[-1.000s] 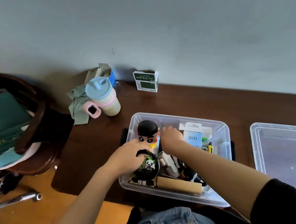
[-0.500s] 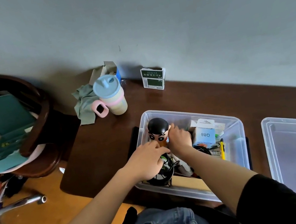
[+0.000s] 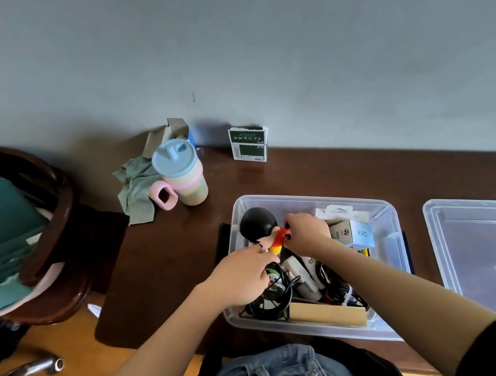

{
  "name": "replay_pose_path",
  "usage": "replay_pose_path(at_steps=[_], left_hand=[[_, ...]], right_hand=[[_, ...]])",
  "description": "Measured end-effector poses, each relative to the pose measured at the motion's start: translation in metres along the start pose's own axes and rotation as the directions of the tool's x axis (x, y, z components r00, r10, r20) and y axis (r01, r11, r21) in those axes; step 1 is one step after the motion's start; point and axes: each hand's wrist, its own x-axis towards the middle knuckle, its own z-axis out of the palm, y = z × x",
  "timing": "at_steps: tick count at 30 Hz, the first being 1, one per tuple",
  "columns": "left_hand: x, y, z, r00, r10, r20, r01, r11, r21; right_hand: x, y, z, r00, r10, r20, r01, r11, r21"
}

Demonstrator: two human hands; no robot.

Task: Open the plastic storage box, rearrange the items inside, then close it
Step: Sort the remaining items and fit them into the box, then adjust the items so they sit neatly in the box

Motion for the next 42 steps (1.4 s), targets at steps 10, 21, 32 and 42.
replay_pose_path(at_steps=[10,21,32,42], left_hand=[[0.030,0.003,-0.019,0.864,-0.029,-0.503,0.069,0.996,0.062],[0.048,-0.009,-0.045,0.986,0.086,-0.143,0.002,0.851,0.526],[0.050,-0.009,-0.028,0.981,0.024,-0.193,0.080,0.856,0.512],[0.053,-0.013,-0.029,0.976,0.065,-0.206,0.050,0.861,0.506]], right_hand=[[-0.007,0.002,-0.001,0.980,-0.081,-0.183,0.053,0.986,-0.156],[-0.006,0.003,-0.001,0.981,-0.017,-0.193,-0.014,0.988,-0.157],[-0.019,0.020,0.006,0.954,-0.142,-0.263,0.128,0.989,-0.070],[-0.059,0.019,-0.018,0.920,-0.140,-0.365,0.193,0.975,0.112]])
